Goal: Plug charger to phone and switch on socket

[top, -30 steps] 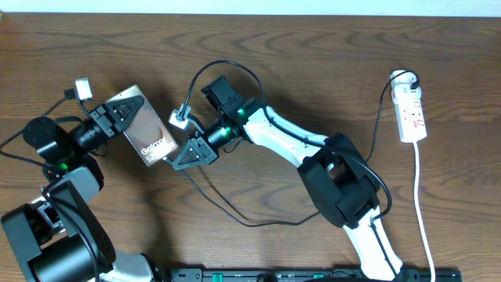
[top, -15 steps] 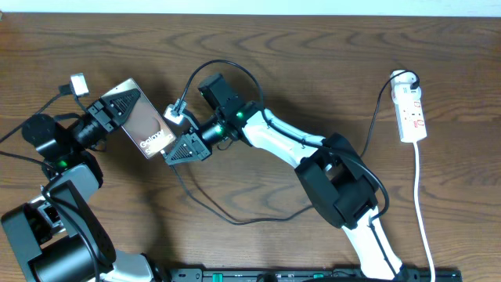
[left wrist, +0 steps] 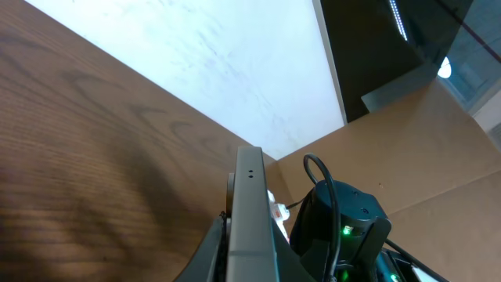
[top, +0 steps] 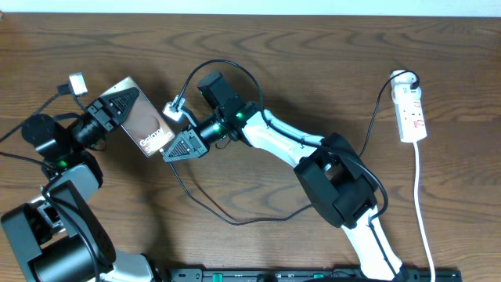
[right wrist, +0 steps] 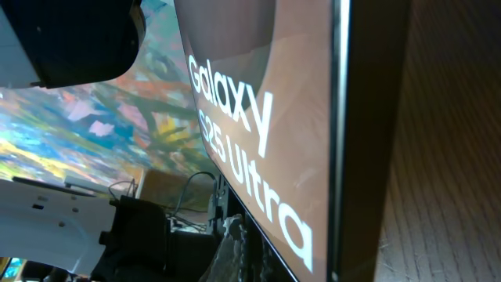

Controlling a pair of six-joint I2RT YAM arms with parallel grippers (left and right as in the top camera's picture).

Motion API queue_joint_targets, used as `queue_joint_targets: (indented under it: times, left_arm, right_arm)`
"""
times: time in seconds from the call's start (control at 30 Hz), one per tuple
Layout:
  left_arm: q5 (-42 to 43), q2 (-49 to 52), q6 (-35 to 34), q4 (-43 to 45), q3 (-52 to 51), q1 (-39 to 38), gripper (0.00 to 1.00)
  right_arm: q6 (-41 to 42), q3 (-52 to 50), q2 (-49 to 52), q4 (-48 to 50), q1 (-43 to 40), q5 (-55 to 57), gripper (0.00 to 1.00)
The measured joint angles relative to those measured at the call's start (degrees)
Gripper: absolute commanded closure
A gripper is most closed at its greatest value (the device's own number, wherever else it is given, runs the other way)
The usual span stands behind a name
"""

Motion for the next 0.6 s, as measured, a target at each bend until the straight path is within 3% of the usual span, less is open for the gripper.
queue_joint_targets:
  times: [0.6]
  left_arm:
    - [6.25, 0.00, 0.33, -1.05, -1.20, 3.39, 0.93]
  right_arm:
    - [-0.61, 0.76, 0.00, -8.66, -3.87, 4.76, 0.99]
